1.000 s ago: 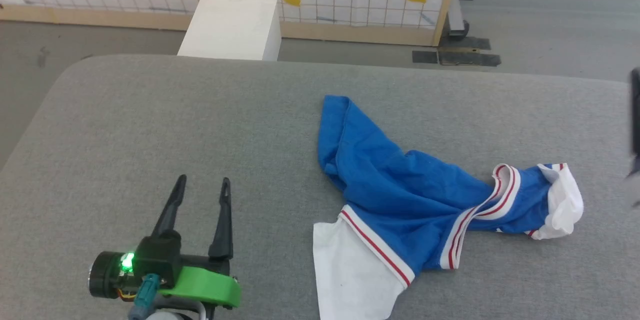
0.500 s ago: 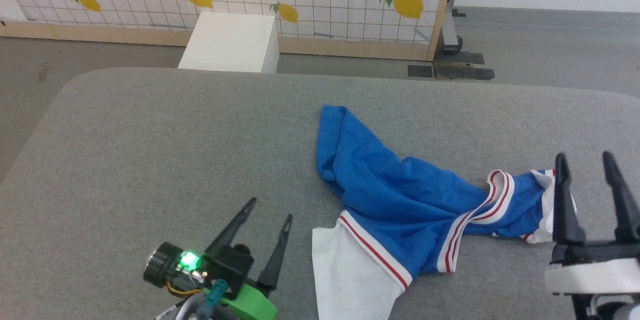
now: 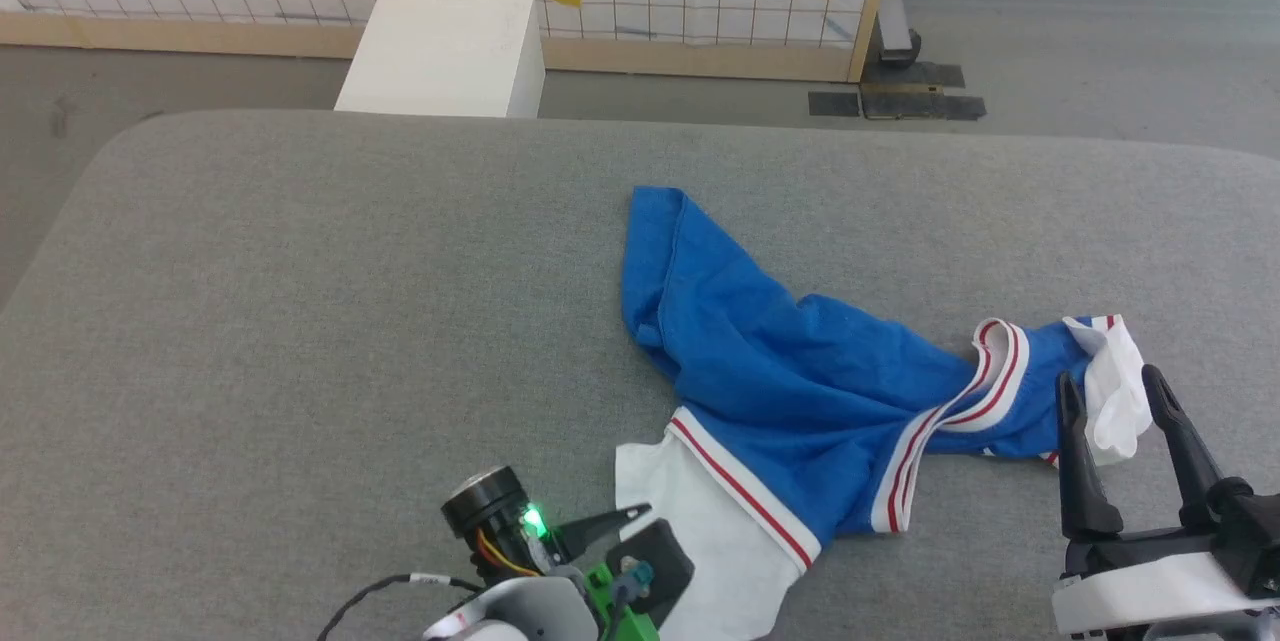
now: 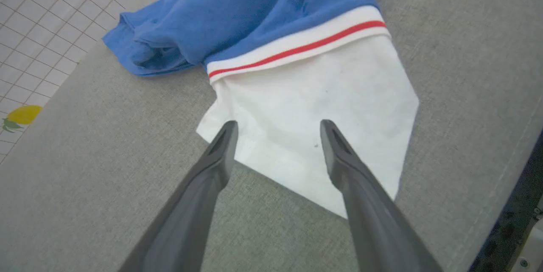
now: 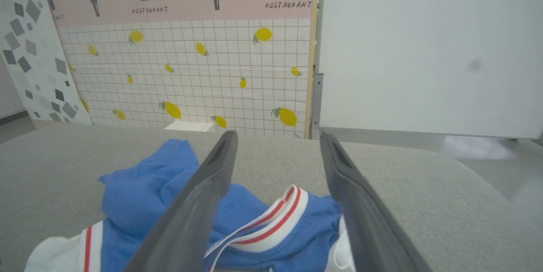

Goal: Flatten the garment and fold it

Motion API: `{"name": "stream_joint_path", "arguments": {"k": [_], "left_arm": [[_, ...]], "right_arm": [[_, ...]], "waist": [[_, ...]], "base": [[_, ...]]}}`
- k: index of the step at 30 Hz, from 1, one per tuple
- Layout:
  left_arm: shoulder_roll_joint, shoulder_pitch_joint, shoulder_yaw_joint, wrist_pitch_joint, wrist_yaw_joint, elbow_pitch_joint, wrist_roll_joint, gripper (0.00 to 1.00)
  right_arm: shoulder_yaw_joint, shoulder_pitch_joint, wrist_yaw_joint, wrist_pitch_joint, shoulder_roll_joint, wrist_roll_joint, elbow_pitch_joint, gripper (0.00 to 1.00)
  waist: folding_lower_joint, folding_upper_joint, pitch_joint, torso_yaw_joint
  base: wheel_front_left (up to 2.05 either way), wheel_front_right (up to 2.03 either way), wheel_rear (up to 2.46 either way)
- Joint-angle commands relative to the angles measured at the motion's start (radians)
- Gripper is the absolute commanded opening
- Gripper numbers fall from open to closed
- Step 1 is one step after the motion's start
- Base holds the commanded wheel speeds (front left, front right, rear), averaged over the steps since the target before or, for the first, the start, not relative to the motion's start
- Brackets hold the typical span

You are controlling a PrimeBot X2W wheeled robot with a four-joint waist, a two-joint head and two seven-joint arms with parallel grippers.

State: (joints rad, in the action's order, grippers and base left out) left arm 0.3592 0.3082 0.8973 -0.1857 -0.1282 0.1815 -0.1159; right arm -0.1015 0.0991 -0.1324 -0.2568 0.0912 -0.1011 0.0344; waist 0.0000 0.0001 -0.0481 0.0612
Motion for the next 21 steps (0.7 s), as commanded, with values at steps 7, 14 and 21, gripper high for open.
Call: {"name": "stream_joint_path", "arguments": {"k": [7,14,21], "left_arm": [[0.139,0.256,0.244,-0.273,-0.002,-0.153,-0.323,1.00],[0.203,0.495,0.359,-0.391,-0.002,-0.133,-0.510,1.00],[0.201,0.605,0.382,-0.509,-0.002,-0.109,-0.563,1.00]], "right_arm": [[-0.002,-0.017,0.002,-0.005,-0.005,0.038,-0.015,1.00],[0.028,-0.077,0.002,-0.005,-0.001,0.056,-0.031,1.00],[0.047,-0.133,0.002,-0.005,-0.004,0.060,-0.041,1.00]], "waist": [[0.0000,-0.0001,-0.058,-0.004],[0.0000,-0.0001,-0.115,-0.033],[0.0000,-0.0001,-0.177,-0.079]], "base": [[0.00,0.00,0.00],[0.00,0.00,0.00],[0.00,0.00,0.00]]}}
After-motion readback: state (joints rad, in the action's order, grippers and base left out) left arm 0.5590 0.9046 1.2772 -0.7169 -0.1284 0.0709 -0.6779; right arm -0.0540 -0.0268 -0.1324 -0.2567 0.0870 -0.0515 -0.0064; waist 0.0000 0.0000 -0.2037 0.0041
